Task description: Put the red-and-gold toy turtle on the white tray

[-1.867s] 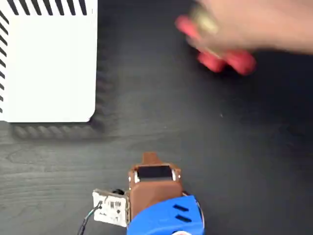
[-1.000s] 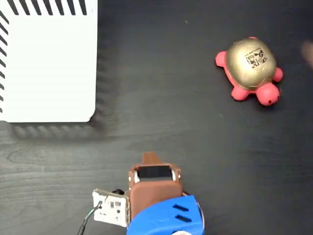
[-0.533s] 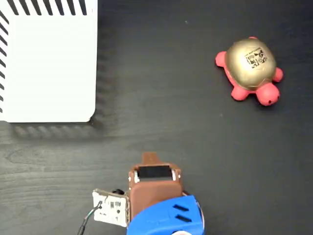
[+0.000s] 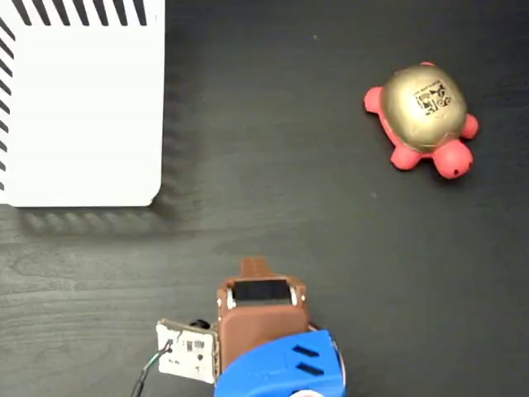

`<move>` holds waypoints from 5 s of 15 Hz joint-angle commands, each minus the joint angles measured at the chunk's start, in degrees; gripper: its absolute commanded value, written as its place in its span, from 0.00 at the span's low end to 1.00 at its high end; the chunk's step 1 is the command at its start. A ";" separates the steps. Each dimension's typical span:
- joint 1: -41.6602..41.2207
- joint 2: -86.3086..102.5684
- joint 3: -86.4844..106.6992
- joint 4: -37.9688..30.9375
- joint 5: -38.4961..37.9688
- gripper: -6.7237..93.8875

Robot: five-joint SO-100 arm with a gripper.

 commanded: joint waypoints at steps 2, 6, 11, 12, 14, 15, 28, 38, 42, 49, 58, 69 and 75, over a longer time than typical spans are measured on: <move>0.79 0.44 -0.53 0.44 0.62 0.07; 0.79 0.44 -0.53 0.44 0.62 0.07; 0.79 0.44 -0.53 0.44 0.62 0.07; 0.79 0.44 -0.53 0.44 0.62 0.07; 0.79 0.44 -0.53 0.44 0.62 0.07; 0.79 0.44 -0.53 0.44 0.62 0.07; -2.29 0.44 -0.53 0.44 -1.85 0.07; 10.37 -42.54 -42.89 3.16 11.43 0.07; 16.00 -63.90 -62.75 9.84 20.13 0.07; 28.48 -96.68 -93.69 16.70 19.51 0.07; 29.27 -114.79 -107.05 19.78 21.36 0.52; 27.42 -129.29 -109.51 15.29 29.36 0.63; 29.36 -131.22 -110.04 11.25 30.32 0.63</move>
